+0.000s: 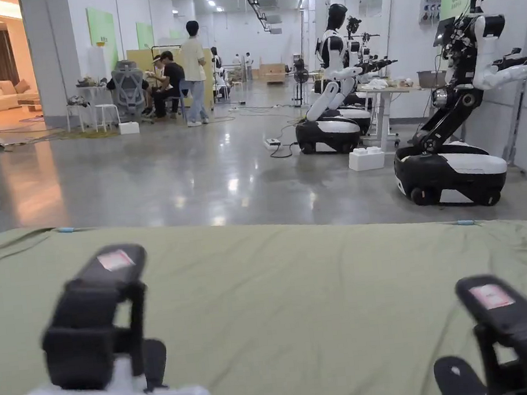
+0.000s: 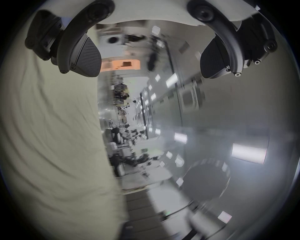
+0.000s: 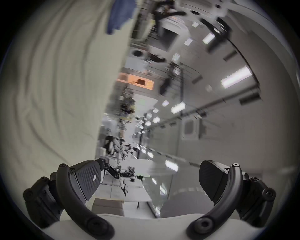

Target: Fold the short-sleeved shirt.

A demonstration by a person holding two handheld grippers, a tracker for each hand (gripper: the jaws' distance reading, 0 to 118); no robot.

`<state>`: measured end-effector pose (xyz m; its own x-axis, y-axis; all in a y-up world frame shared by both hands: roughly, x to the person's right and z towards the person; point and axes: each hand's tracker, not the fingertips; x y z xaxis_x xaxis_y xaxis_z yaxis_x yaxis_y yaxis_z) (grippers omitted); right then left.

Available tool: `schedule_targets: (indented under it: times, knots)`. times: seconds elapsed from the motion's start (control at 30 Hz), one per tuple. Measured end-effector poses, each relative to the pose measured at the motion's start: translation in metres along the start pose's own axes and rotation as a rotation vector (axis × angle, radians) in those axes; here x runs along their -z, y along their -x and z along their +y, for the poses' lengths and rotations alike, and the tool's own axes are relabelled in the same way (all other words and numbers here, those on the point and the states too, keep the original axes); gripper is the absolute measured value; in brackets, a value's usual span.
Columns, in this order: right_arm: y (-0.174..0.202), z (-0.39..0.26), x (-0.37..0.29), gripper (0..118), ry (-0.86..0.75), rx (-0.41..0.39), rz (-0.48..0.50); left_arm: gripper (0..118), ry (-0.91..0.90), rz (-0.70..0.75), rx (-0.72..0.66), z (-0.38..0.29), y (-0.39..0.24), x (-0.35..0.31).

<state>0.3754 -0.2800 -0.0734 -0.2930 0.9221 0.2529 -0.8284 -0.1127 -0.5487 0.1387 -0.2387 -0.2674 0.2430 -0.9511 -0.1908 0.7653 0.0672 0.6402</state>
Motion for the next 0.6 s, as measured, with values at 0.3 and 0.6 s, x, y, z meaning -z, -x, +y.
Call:
schedule_targets:
  times: [0.3, 0.6]
  knots:
    - [-0.051, -0.045, -0.010, 118, 0.270, 1.508, 0.006, 118, 0.129, -0.044, -1.646, -0.057, 0.030, -0.002]
    - [-0.040, -0.023, -0.013, 118, 0.362, 1.501, 0.050, 118, 0.120, -0.094, -1.582, -0.046, 0.024, -0.001]
